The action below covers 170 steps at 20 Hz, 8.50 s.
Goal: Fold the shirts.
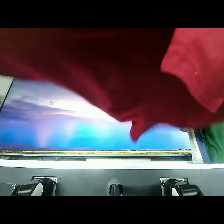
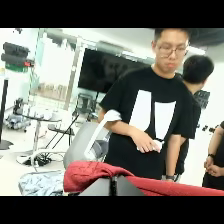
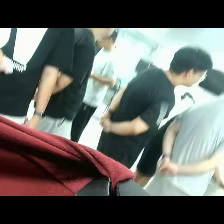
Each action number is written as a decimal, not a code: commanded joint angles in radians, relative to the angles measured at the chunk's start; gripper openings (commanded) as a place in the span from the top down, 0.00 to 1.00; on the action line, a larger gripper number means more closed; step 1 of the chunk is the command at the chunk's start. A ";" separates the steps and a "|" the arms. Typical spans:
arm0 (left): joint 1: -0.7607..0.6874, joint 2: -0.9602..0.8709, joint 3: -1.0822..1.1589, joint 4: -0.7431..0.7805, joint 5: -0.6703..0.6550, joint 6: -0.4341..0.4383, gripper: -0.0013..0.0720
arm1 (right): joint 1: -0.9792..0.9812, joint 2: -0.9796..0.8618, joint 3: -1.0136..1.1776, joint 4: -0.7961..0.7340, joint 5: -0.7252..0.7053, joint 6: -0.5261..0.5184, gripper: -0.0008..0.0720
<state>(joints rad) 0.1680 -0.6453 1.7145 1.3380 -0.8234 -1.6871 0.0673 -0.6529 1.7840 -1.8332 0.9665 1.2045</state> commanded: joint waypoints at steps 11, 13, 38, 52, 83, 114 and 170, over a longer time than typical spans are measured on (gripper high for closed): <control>-0.002 -0.800 -0.053 0.056 -0.417 0.207 0.95 | -0.003 -0.828 -0.088 0.281 0.200 0.034 0.94; -0.002 -0.949 -0.051 0.031 -0.357 0.207 0.95 | -0.003 -0.954 -0.088 0.385 0.060 0.085 0.94; -0.058 -1.150 -0.104 -0.048 -0.619 0.213 0.95 | -0.145 -1.122 -0.220 0.472 0.375 -0.124 0.94; 0.062 -0.995 -0.318 -0.040 -0.736 0.196 0.36 | -0.417 -0.986 -0.205 0.539 0.715 -0.217 0.39; 0.023 -0.834 -0.771 -0.108 -0.425 0.252 0.95 | -0.397 -0.619 -1.216 1.017 0.117 -0.371 0.39; -0.009 -1.400 0.097 -0.299 -0.426 0.175 0.84 | -0.207 -1.231 -0.181 0.919 0.032 -0.202 0.92; -0.912 -1.530 0.141 -0.980 -0.058 0.154 0.95 | -0.243 -0.507 -0.183 0.773 0.732 -0.011 0.94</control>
<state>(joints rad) -0.7277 -2.1597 1.8542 0.4046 -0.9169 -1.5505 -0.1749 -1.1751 1.6009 -1.0462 1.7016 1.1870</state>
